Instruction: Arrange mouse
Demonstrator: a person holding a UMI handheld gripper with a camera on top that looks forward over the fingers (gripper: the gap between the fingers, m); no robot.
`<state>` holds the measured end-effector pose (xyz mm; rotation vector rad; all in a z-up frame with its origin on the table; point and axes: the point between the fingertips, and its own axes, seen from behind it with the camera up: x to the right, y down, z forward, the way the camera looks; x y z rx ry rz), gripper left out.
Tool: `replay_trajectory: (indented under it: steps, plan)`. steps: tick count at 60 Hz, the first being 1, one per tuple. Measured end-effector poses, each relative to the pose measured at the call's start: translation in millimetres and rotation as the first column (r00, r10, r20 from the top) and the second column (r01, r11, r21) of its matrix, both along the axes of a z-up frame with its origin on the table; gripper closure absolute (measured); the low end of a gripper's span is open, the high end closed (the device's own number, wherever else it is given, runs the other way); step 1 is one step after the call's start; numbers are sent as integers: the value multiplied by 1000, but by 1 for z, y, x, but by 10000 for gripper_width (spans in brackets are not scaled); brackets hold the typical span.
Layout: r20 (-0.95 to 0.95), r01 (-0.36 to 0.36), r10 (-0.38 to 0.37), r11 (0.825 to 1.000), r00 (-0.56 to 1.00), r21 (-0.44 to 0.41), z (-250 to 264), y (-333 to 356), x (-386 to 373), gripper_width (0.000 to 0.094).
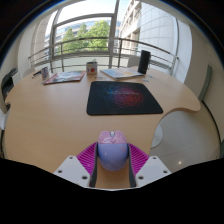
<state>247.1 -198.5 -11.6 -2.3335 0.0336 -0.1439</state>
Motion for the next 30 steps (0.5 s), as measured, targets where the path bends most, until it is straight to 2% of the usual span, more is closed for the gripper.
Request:
replay_trajectory:
  steps: [6, 11, 16, 19, 24, 28, 30]
  plan:
    - [-9, 19, -19, 1000, 1000, 22, 26, 1, 3, 491]
    - [-26, 56, -53, 993, 998, 102, 77, 10, 14, 490]
    - [-23, 71, -68, 977, 997, 202, 145, 42, 32, 491]
    - [-17, 77, -75, 958, 997, 277, 184, 69, 44, 492]
    - [-12, 65, -65, 933, 998, 354, 235, 117, 57, 493]
    - [-5, 51, -53, 925, 999, 376, 242, 159, 68, 493]
    - [-6, 41, -42, 927, 999, 372, 233, 179, 70, 494]
